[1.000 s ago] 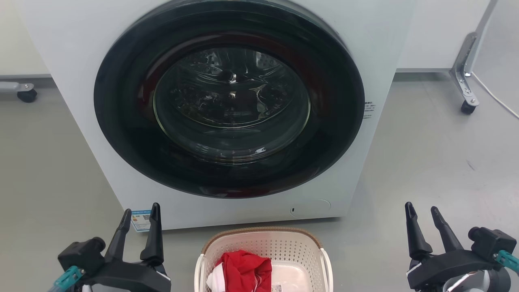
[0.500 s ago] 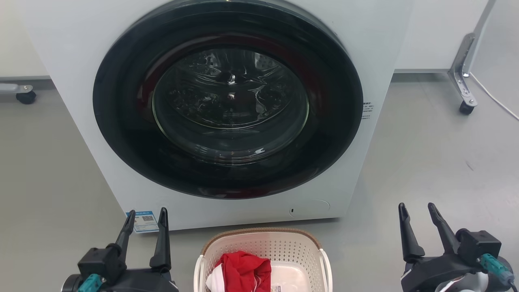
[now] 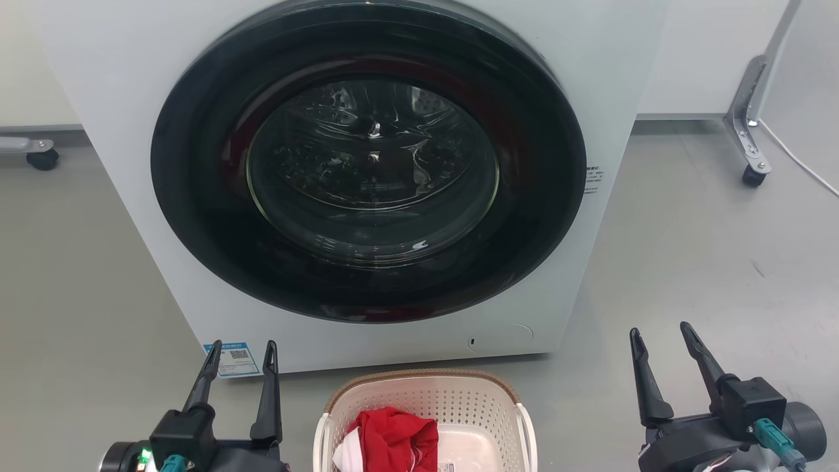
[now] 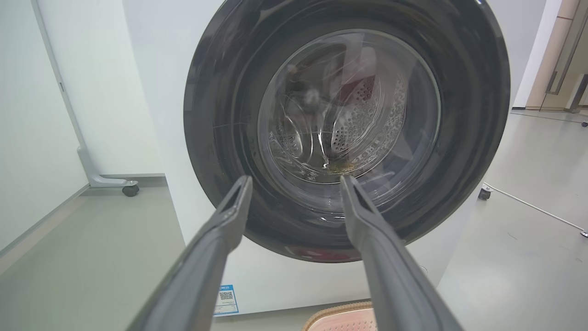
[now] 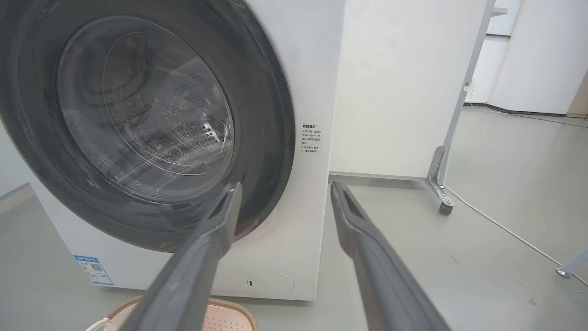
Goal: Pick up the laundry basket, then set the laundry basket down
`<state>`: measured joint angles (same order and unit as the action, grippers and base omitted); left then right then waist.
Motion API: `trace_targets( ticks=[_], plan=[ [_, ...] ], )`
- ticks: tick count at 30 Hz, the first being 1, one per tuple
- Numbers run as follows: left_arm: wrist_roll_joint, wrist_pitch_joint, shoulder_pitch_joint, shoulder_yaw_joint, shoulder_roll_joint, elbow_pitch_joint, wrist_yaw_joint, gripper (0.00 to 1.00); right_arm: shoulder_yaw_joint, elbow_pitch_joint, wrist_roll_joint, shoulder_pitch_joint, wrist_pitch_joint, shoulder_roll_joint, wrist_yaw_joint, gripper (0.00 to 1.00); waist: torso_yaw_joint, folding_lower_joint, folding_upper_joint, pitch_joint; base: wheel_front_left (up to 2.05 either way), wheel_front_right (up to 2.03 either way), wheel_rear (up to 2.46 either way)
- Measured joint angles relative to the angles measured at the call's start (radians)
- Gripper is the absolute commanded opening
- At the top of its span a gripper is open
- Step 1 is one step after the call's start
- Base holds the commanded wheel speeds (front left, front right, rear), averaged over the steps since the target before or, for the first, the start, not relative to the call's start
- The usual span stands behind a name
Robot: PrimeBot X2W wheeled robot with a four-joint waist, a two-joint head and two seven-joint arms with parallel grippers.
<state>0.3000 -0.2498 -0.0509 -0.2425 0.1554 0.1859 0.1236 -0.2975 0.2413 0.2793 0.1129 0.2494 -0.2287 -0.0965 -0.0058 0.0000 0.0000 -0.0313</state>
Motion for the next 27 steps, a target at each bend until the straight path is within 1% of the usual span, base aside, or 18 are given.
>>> trace_targets(
  ticks=[11, 20, 27],
  plan=[
    [0.005, 0.000, 0.015, 0.021, -0.008, 0.011, 0.000, 1.00, 0.019, 0.003, 0.002, -0.001, 0.000, 0.001, 0.002, 1.00, 0.000, 0.0000, 0.0000, -0.001, 0.00, 0.00, 0.00],
    [0.005, 0.000, 0.015, 0.023, -0.013, 0.015, 0.000, 1.00, 0.024, 0.005, 0.002, -0.002, 0.000, 0.005, 0.017, 1.00, 0.001, 0.0000, 0.0000, -0.001, 0.00, 0.00, 0.00],
    [0.005, 0.000, 0.015, 0.023, -0.014, 0.016, 0.000, 1.00, 0.031, 0.010, 0.002, -0.003, 0.000, 0.007, 0.023, 1.00, 0.002, 0.0000, 0.0000, -0.001, 0.00, 0.00, 0.00]
  ],
)
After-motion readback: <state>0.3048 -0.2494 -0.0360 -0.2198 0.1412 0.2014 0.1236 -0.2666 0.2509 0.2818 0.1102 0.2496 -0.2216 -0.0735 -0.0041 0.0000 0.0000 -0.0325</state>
